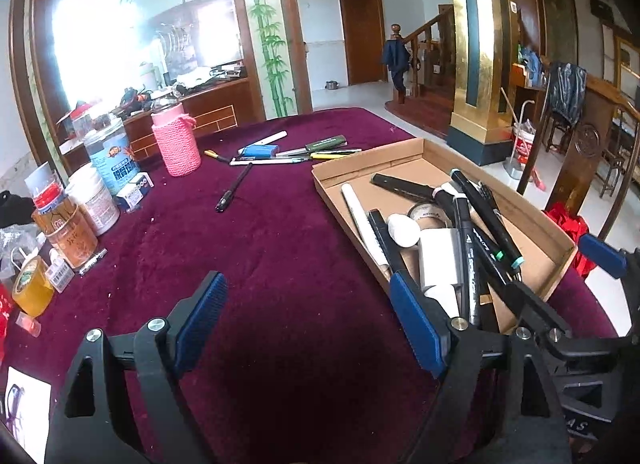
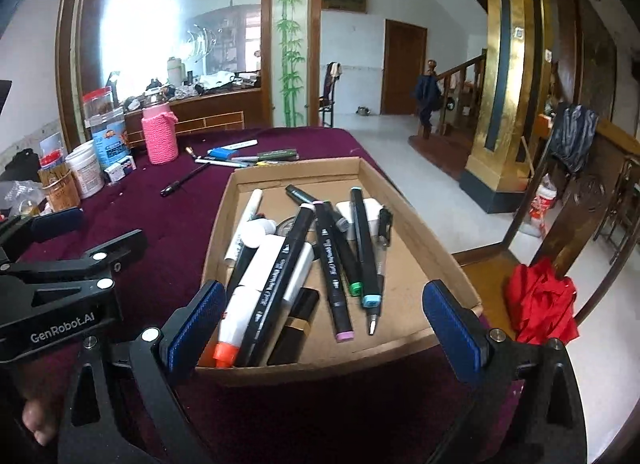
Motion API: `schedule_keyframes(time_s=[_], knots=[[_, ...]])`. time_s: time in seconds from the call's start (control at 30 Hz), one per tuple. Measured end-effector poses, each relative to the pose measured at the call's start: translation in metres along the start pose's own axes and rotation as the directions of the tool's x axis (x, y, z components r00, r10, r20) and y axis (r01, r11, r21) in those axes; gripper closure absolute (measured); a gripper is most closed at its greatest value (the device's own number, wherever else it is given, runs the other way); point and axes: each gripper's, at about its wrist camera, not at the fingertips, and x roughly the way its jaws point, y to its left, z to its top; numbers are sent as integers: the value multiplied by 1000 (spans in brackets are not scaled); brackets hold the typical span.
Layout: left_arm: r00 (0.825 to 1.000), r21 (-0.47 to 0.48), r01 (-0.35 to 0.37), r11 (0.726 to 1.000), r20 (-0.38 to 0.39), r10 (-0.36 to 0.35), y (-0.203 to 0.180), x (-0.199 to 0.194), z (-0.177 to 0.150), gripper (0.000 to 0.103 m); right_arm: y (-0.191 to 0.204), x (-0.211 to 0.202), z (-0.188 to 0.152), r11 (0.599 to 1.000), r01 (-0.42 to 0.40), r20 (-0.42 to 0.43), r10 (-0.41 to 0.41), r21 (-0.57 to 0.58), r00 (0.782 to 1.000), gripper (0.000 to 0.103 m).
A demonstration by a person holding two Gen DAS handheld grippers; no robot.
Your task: Organize rigid objects
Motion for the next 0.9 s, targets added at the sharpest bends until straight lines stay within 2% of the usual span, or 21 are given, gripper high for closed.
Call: schedule_keyframes(time_s=[0.23, 0.53, 0.9], knots=[[999, 39, -52, 998, 17, 52, -6, -3, -2, 20, -1, 0, -1, 1000, 16, 6, -16, -5, 1000, 7], [999, 40, -32, 999, 25, 31, -5, -6, -3, 20, 3, 0, -2, 999, 43, 19, -43, -32, 999, 7], [999, 41, -43, 998, 15, 42, -5, -4, -3, 20, 4, 0, -3, 997, 55, 26, -54, -47, 998, 7]])
